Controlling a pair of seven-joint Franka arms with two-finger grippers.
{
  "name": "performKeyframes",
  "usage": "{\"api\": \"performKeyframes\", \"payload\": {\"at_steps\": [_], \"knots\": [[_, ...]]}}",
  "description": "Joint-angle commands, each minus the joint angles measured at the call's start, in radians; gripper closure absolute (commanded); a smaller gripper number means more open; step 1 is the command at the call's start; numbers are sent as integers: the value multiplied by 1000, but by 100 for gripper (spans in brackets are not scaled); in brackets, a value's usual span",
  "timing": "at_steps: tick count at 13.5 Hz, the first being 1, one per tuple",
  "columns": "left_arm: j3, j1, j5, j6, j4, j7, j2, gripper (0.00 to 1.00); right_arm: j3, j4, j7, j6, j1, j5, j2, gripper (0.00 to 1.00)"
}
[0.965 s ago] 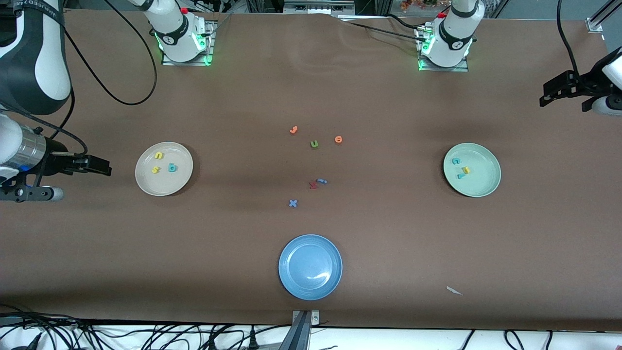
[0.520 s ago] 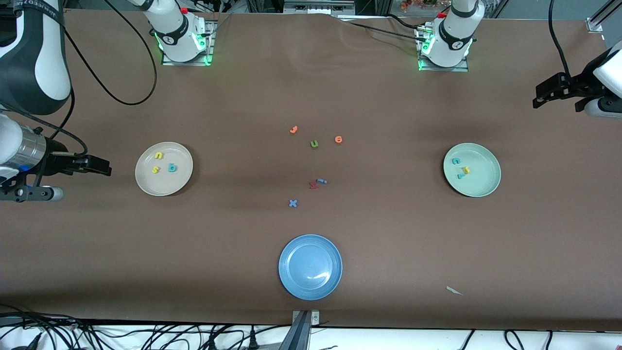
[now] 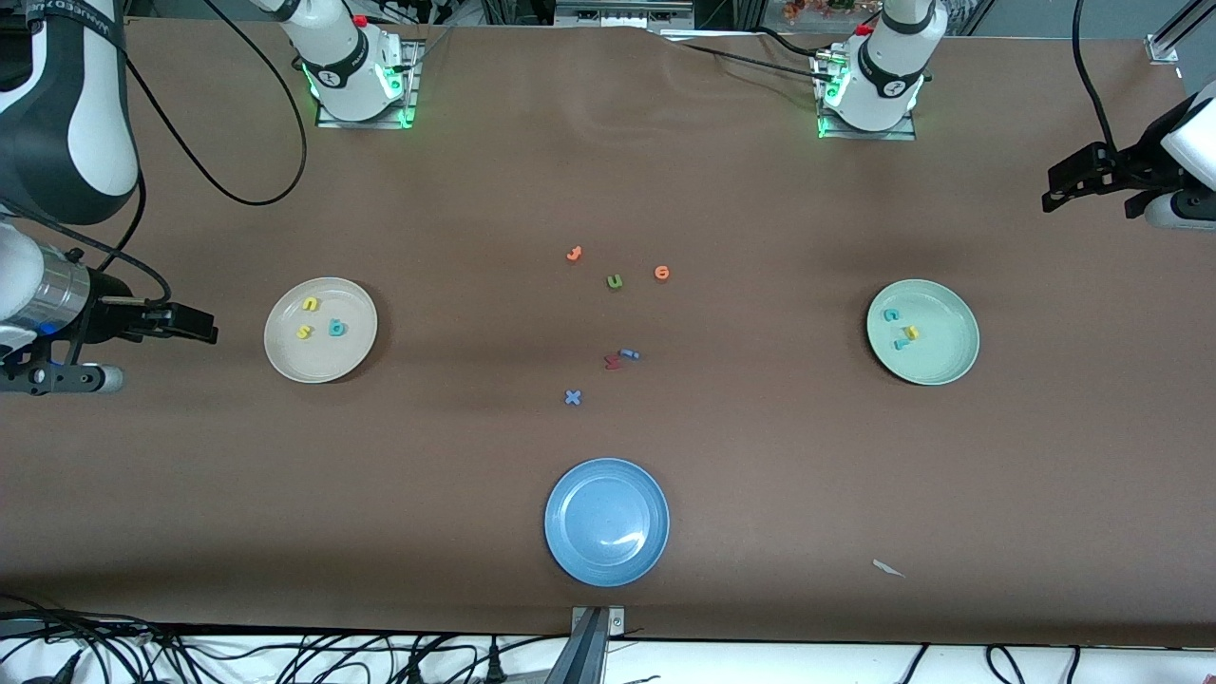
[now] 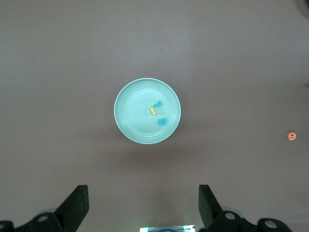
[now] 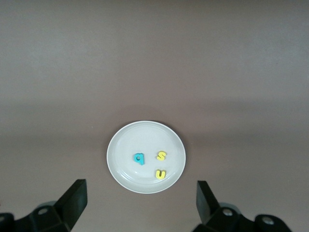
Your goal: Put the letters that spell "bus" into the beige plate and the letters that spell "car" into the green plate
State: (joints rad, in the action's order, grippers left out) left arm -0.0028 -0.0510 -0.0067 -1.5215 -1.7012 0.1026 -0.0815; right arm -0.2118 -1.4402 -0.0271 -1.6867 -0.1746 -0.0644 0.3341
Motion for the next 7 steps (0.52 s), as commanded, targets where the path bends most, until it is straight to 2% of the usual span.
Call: {"api": "performKeyframes", "payload": {"at_steps": [1,7], "knots": [[1,-3,-9,21,29,-4,11,0,8,-37,7,-16,4,17,-32,0],[1,-1,-7,23,29,-6,11,0,8,-36,9,-16,4,12,-32,0]]}}
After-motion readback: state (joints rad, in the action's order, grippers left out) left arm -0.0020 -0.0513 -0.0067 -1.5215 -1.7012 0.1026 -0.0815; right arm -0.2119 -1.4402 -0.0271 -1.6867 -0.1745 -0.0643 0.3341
